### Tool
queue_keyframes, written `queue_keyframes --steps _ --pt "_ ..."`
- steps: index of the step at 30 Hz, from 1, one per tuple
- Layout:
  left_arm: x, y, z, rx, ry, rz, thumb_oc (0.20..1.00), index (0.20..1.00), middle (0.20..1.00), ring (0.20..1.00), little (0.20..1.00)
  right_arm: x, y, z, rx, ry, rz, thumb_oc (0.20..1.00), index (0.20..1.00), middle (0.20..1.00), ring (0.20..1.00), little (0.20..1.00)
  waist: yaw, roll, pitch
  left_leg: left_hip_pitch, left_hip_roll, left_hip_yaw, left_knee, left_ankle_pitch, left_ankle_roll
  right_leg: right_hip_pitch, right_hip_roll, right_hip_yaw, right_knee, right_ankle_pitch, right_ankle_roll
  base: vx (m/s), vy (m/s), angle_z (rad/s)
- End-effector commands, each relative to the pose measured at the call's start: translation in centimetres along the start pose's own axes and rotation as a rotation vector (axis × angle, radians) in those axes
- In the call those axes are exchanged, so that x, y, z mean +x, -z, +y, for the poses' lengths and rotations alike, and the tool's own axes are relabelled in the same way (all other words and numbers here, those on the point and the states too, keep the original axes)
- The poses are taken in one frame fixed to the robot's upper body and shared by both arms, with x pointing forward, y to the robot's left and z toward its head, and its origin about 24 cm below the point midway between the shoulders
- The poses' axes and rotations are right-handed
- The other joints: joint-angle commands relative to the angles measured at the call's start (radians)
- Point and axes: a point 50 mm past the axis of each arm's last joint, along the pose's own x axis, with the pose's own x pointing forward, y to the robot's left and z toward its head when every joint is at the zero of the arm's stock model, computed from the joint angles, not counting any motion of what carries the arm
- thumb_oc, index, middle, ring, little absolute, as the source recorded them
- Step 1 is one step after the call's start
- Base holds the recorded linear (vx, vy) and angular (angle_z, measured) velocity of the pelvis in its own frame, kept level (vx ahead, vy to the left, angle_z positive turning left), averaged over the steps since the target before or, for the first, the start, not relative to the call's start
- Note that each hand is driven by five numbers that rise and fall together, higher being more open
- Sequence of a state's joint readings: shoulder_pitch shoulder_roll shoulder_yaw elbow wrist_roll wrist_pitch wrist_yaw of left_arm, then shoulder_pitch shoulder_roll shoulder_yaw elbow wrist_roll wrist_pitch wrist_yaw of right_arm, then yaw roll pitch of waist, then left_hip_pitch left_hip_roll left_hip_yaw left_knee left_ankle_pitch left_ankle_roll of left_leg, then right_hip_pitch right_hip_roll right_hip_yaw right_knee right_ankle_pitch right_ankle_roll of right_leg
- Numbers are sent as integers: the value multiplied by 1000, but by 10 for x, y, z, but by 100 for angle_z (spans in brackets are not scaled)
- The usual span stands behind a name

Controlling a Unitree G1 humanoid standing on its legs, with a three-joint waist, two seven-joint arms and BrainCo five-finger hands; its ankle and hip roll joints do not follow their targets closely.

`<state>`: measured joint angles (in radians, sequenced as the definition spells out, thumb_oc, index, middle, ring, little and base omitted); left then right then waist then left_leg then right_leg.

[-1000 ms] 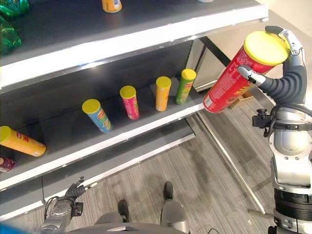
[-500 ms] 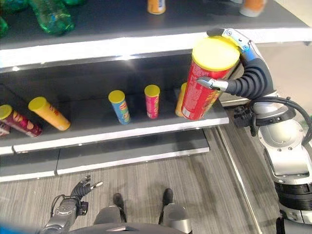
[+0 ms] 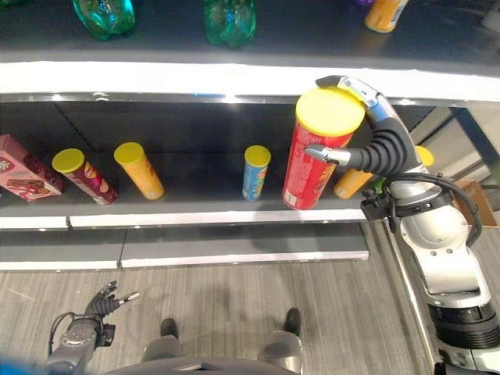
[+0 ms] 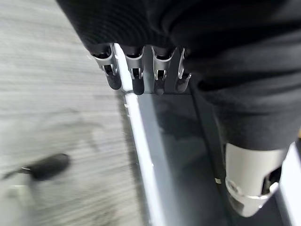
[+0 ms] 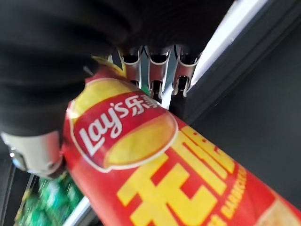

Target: Put the goods on the table back onto the shelves and tidy them up.

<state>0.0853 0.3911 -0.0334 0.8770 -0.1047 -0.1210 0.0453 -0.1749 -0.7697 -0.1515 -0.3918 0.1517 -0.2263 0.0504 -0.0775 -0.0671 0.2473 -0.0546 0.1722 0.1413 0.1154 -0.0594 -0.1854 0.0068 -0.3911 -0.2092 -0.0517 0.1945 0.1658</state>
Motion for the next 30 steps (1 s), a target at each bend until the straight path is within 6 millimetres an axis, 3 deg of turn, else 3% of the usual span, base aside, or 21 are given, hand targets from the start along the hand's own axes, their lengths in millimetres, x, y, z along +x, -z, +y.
queue_keyframes --steps 1,3,5,8,9,10,11,13,20,23,25,27,28,29,30 --pt "0 -7 3 -13 -32 -47 1000 1000 1000 1000 1000 15 -18 -19 -146 47 -94 200 200 200 200 200 -4 45 -13 56 48 -6 -67 -25 2 -24 -36 13 -4 -77 96 -56 277 -15" --pt "1 -2 8 -13 -53 -18 1000 1000 1000 1000 1000 11 -11 -19 -167 63 -51 200 200 200 200 200 0 46 -15 67 3 -1 -101 -33 26 -41 -64 12 0 -55 96 -40 350 -3" --pt "1 0 13 -7 -69 -3 1000 1000 1000 1000 1000 6 -8 -19 -179 73 -24 200 200 200 200 200 -12 44 -5 82 -29 -9 -124 -31 49 -75 -68 75 82 -44 93 -13 283 8" --pt "1 0 17 16 -72 5 1000 1000 1000 1000 1000 3 -6 -18 -165 81 -18 200 200 200 200 200 -19 64 16 88 -33 -5 -132 -15 74 -99 37 119 181 -141 63 -36 222 27" --pt "2 -4 18 27 -67 -7 1000 1000 1000 1000 1000 3 -6 -18 -151 87 -23 200 200 200 200 200 -21 79 31 81 -34 -2 -135 1 87 -122 119 95 248 -213 43 -55 177 2" --pt "3 -5 17 31 -59 -9 1000 1000 1000 1000 1000 2 -5 -17 -145 86 -18 200 200 200 200 200 -29 83 30 88 -36 -2 -146 -1 87 -123 167 92 259 -257 31 -40 126 -23" --pt "3 -6 17 31 -59 -10 1000 1000 1000 1000 1000 2 -5 -18 -145 86 -18 200 200 200 200 200 -29 84 28 84 -35 -2 -147 4 86 -125 169 91 256 -253 30 30 18 -2" --pt "5 -10 12 30 -46 -22 1000 1000 1000 1000 1000 2 -2 -16 -124 98 -15 200 200 200 200 200 -25 70 24 87 -47 1 -138 0 85 -91 221 80 204 -278 10 22 -35 -9" --pt "6 -19 -1 12 0 -63 1000 1000 1000 1000 1000 8 -5 -4 -56 40 -46 200 200 200 200 200 -13 25 7 87 -22 11 -37 -39 52 6 257 68 63 -262 -14 75 -116 -1" --pt "7 -27 -9 -4 23 -92 1000 1000 1000 1000 1000 8 -8 -1 -24 17 -60 200 200 200 200 200 -12 3 31 16 0 0 172 -56 24 57 264 50 44 -278 -42 37 -119 11" --pt "7 -29 -12 -41 15 -100 1000 1000 1000 1000 1000 9 -4 5 0 -10 -43 200 200 200 200 200 6 -11 54 -67 14 -43 295 -26 -7 94 260 33 10 -283 -46 22 -30 38" --pt "6 -28 -12 -58 13 -98 1000 1000 1000 1000 1000 10 -3 7 -2 -28 -36 200 200 200 200 200 5 -10 48 -60 35 -43 242 -29 -9 104 256 31 -4 -282 -37 114 118 2" --pt "4 -20 -12 -55 16 -76 1000 1000 1000 1000 1000 10 -2 9 3 -46 -31 200 200 200 200 200 15 1 30 -44 67 -49 102 -21 -1 106 248 27 -20 -282 -16 135 141 -5" --pt "4 -20 -12 -56 17 -74 1000 1000 1000 1000 1000 11 -2 9 3 -47 -31 200 200 200 200 200 16 0 28 -34 66 -44 86 -14 -1 107 247 29 -21 -282 -16 196 231 0" --pt "2 -13 -13 -45 22 -53 1000 1000 1000 1000 1000 10 0 11 10 -62 -22 200 200 200 200 200 21 10 14 -9 65 -43 -15 -7 10 106 245 34 -24 -288 -6 157 203 -3"
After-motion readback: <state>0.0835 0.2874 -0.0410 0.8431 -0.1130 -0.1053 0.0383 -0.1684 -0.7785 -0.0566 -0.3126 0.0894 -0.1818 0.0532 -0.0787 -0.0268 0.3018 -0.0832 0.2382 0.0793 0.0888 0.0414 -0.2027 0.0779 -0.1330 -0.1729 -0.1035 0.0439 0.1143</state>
